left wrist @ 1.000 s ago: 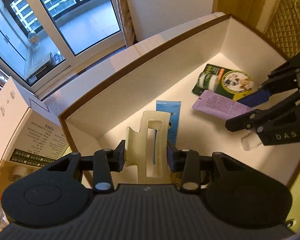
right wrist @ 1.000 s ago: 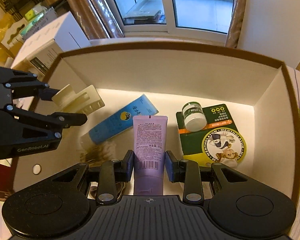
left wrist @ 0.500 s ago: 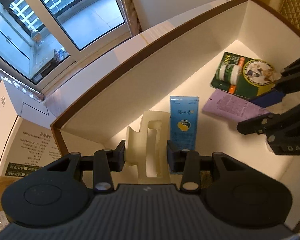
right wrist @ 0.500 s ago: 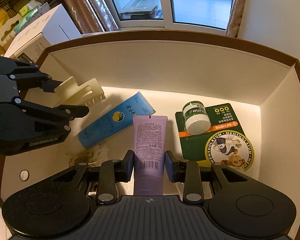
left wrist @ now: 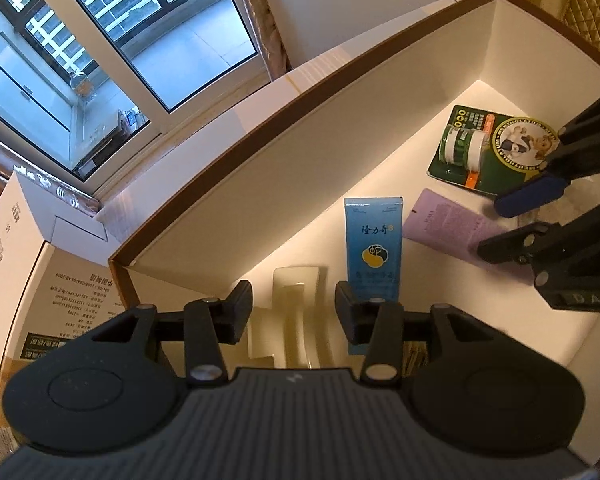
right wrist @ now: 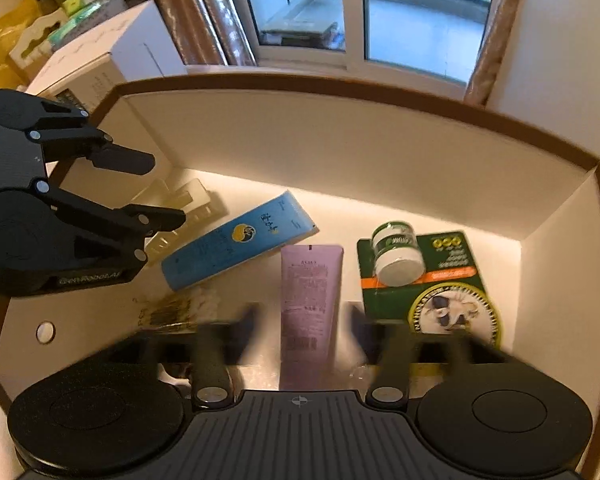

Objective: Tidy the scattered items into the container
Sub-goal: 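Open both tools to drop the hair clip and purple tube into the box, then withdraw both tools from the box toward the red packet and green tube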

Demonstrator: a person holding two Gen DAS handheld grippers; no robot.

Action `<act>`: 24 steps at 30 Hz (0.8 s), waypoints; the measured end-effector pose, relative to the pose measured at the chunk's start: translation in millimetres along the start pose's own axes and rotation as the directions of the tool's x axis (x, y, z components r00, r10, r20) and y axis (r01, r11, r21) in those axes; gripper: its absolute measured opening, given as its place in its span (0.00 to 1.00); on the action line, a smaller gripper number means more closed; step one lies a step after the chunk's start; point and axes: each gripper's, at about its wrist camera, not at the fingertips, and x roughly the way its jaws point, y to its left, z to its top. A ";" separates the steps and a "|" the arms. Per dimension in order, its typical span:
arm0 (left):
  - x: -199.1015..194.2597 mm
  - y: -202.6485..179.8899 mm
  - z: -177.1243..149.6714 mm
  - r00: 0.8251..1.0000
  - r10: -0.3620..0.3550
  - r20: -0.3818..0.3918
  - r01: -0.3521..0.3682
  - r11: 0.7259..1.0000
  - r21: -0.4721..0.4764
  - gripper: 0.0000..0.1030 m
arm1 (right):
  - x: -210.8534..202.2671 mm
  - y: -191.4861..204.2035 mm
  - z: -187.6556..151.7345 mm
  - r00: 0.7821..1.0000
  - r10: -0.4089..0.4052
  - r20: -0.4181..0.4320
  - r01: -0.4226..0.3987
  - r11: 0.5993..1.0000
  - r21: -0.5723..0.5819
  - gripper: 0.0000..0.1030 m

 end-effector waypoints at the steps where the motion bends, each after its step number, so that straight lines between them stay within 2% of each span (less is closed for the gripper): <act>1: -3.0 0.2 -1.3 1.000 0.000 0.001 0.000 1.000 -0.007 0.43 | -5.7 2.4 -3.3 1.000 -0.008 0.013 0.009 1.000 -0.030 0.77; 4: -14.9 0.3 -9.1 1.000 -0.016 0.011 0.017 1.000 -0.024 0.45 | -19.8 10.9 -13.4 1.000 -0.024 0.019 0.026 0.993 -0.111 0.77; 12: -44.7 -12.2 -29.8 0.998 -0.052 0.018 0.053 0.996 -0.074 0.55 | -36.9 -0.8 -28.0 0.999 -0.031 -0.027 0.030 0.999 -0.032 0.77; 15: -56.9 -19.7 -35.9 0.998 -0.062 0.021 0.064 0.994 -0.094 0.63 | -44.8 0.1 -33.2 0.998 -0.044 -0.035 0.044 0.999 -0.023 0.77; 22: -89.5 -29.5 -46.9 0.997 -0.053 0.061 0.062 0.987 -0.147 0.67 | -72.2 0.4 -48.5 0.998 -0.065 0.003 0.064 0.998 0.023 0.77; 24: -100.9 -33.1 -50.1 0.996 -0.032 0.079 0.044 0.987 -0.156 0.72 | -80.8 0.2 -52.3 0.998 -0.063 0.021 0.062 0.997 0.036 0.77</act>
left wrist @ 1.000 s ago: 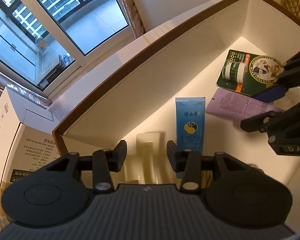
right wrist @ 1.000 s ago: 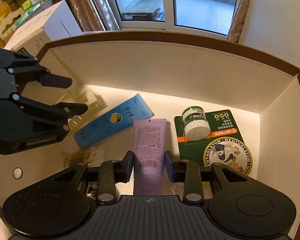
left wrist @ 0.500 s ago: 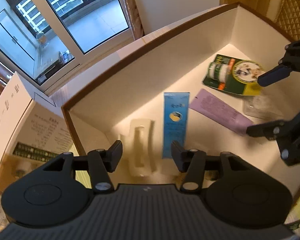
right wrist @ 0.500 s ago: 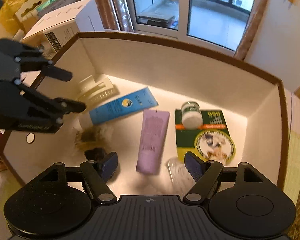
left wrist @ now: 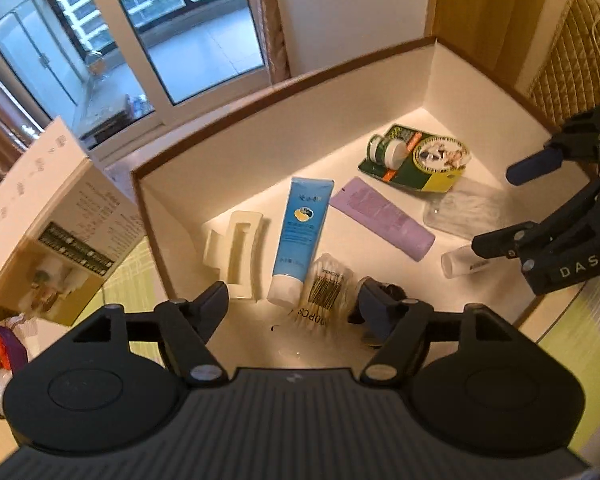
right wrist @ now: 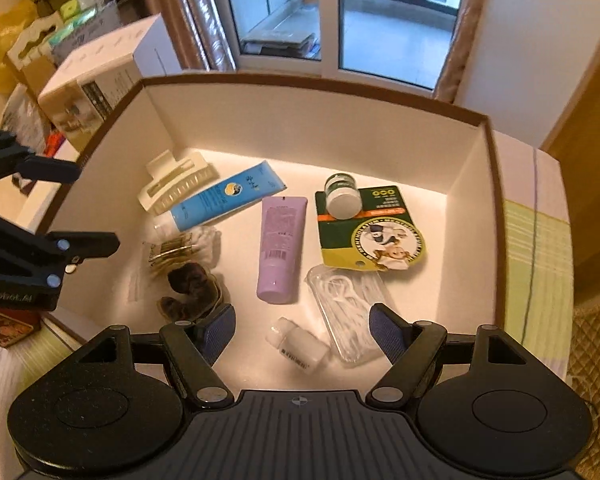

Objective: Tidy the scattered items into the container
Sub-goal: 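Withdraw both tools from the box toward the red packet and green tube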

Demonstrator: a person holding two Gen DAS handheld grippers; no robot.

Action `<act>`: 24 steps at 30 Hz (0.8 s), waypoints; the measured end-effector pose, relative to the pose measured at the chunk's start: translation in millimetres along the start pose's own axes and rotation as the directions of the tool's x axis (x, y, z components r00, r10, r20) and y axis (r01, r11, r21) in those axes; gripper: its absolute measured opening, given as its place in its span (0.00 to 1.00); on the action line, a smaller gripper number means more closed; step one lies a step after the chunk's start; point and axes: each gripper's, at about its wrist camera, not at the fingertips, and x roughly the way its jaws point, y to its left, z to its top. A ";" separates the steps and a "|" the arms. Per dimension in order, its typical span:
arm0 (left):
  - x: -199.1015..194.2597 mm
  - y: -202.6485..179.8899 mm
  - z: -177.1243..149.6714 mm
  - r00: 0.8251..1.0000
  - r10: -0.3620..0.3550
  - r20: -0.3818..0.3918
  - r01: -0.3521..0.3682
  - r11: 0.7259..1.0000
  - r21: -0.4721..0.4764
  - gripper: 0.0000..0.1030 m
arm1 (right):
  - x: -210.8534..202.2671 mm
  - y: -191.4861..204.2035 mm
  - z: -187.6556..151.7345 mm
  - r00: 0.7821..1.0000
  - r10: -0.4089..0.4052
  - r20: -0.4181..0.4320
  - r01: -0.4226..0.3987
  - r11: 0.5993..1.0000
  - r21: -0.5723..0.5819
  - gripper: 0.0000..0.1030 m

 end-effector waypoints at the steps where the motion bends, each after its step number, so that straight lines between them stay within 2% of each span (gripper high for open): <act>1: -5.4 -1.4 -1.6 1.000 0.007 0.010 -0.007 1.000 -0.001 0.73 | -4.9 0.1 -2.2 1.000 0.002 0.010 -0.002 1.000 0.003 0.78; 12: -58.9 -21.7 -22.7 0.998 0.025 0.059 -0.024 0.999 -0.026 0.77 | -53.4 8.0 -27.4 0.997 0.000 0.072 -0.001 1.000 0.013 0.78; 18: -91.7 -36.2 -39.7 0.995 0.016 0.101 -0.010 0.998 -0.056 0.78 | -80.1 15.6 -47.0 0.993 0.013 0.115 -0.015 1.000 0.016 0.78; 24: -111.8 -49.4 -61.2 0.994 0.009 0.107 0.001 0.995 -0.095 0.80 | -101.1 19.5 -70.2 0.988 0.015 0.151 -0.020 0.999 0.028 0.78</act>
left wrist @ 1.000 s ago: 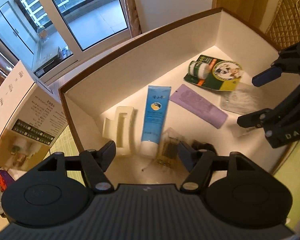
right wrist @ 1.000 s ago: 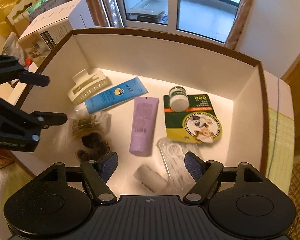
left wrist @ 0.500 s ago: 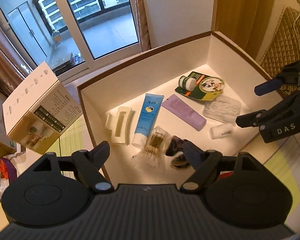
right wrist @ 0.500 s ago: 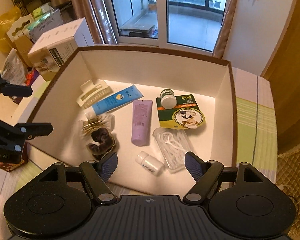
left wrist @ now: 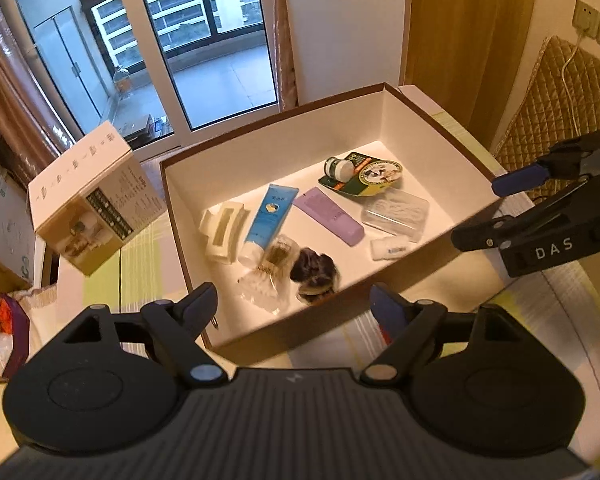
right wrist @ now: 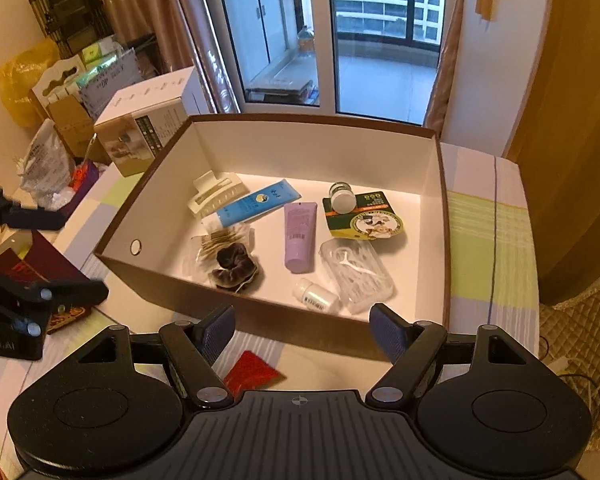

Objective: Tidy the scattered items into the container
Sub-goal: 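Withdraw both tools from the box toward the red packet and green tube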

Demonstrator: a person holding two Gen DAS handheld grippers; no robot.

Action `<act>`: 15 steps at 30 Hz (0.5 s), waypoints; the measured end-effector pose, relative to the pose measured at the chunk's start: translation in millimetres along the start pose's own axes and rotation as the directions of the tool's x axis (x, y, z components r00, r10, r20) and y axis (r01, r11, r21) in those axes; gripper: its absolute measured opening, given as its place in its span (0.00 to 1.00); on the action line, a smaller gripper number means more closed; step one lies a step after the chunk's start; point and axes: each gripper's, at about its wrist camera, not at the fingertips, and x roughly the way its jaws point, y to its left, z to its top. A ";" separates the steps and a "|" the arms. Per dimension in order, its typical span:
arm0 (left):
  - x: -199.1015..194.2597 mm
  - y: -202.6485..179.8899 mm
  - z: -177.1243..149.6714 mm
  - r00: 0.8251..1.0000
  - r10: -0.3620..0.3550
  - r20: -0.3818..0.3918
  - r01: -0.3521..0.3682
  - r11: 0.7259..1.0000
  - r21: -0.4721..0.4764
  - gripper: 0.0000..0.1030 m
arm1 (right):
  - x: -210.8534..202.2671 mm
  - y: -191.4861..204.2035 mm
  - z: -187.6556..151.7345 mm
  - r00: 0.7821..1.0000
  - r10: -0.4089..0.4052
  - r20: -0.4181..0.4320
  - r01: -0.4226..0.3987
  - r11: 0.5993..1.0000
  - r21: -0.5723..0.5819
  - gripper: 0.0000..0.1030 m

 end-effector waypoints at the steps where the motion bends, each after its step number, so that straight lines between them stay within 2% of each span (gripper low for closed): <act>1: -2.2 -2.1 -4.6 1.000 -0.001 -0.005 0.001 1.000 -0.007 0.80 | -3.7 -0.1 -3.7 1.000 0.002 0.007 -0.002 1.000 0.004 0.78; 9: -10.5 -15.7 -44.7 0.999 0.006 -0.045 -0.009 0.998 -0.066 0.80 | -18.7 -3.5 -32.8 1.000 0.000 0.016 0.000 1.000 0.023 0.78; 15: -18.4 -22.1 -66.4 0.999 0.015 -0.046 -0.020 0.995 -0.101 0.80 | -24.3 -4.4 -54.5 1.000 -0.013 0.011 0.013 0.999 0.032 0.78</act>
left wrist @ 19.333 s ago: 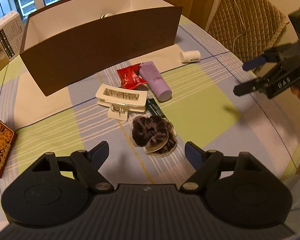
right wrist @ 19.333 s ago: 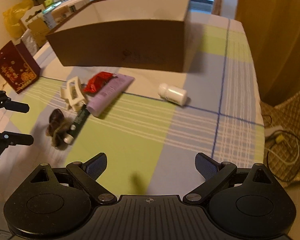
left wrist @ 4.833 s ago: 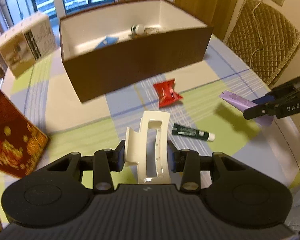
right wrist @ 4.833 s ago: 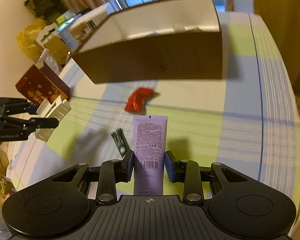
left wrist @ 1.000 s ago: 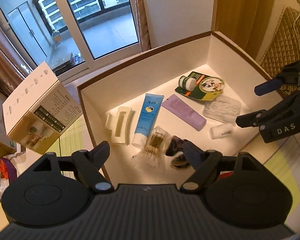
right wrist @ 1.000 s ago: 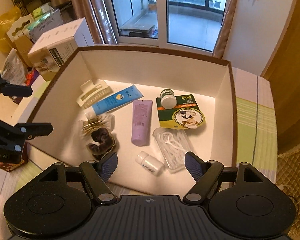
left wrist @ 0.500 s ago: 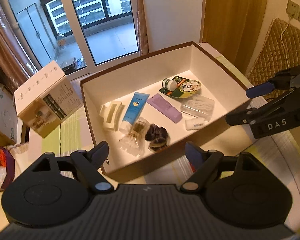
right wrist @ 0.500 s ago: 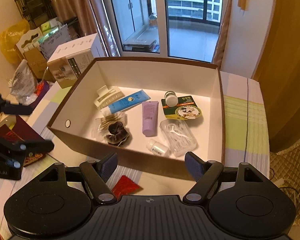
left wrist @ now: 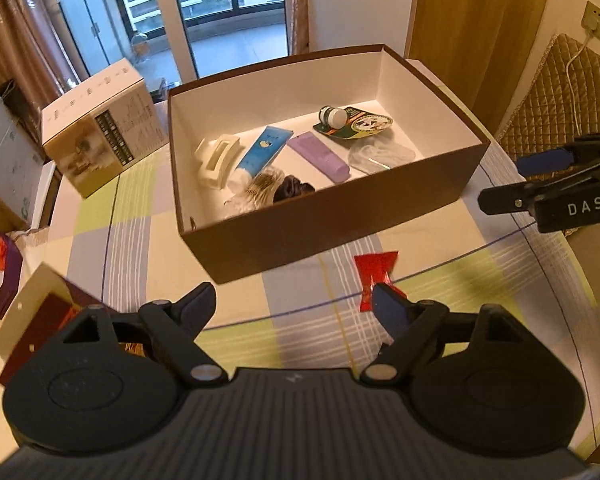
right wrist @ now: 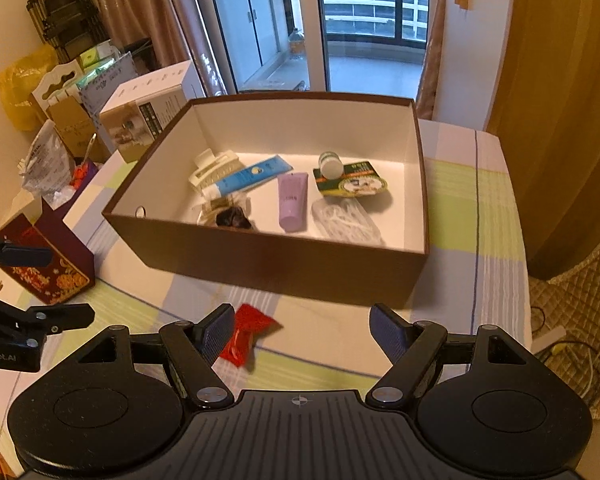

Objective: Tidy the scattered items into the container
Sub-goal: 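Withdraw both tools from the box toward the red packet and green tube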

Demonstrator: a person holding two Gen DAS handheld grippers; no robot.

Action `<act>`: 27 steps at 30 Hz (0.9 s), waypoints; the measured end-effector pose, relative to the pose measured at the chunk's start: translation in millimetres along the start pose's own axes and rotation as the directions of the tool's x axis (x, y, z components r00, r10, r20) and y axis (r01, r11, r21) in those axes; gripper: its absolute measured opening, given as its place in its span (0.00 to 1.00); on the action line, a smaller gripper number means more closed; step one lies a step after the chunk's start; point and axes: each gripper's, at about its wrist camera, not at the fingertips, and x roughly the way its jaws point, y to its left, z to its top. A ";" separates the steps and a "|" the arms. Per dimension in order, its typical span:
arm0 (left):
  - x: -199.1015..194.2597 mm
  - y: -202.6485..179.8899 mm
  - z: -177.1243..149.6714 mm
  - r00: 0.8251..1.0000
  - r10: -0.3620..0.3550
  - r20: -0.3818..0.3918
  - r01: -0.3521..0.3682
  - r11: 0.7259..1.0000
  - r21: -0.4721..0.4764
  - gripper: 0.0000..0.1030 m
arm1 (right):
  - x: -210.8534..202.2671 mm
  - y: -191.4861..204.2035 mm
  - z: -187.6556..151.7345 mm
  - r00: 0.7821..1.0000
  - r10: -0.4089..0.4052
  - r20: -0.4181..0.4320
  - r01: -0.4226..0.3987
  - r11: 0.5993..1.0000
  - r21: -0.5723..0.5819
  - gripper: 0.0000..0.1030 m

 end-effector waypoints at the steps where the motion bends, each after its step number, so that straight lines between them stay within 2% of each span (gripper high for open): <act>1: -1.0 -0.6 -4.2 1.000 -0.001 0.002 0.001 1.000 -0.008 0.80 | -0.6 0.2 -4.1 1.000 -0.003 -0.001 0.003 1.000 0.002 0.78; 13: 11.1 -0.5 -53.8 1.000 0.002 -0.030 -0.005 0.996 -0.090 0.80 | 8.4 4.9 -55.8 0.998 0.005 -0.064 -0.003 0.999 0.036 0.78; 21: 23.6 -11.6 -87.0 0.999 0.012 -0.045 -0.015 0.998 -0.068 0.80 | 18.7 8.7 -80.6 0.995 0.016 -0.094 -0.010 0.998 0.063 0.78; 27: 33.1 -9.8 -110.0 0.998 0.005 -0.067 -0.012 0.995 -0.102 0.80 | 27.5 14.4 -108.6 0.994 0.050 -0.098 -0.044 0.997 0.061 0.78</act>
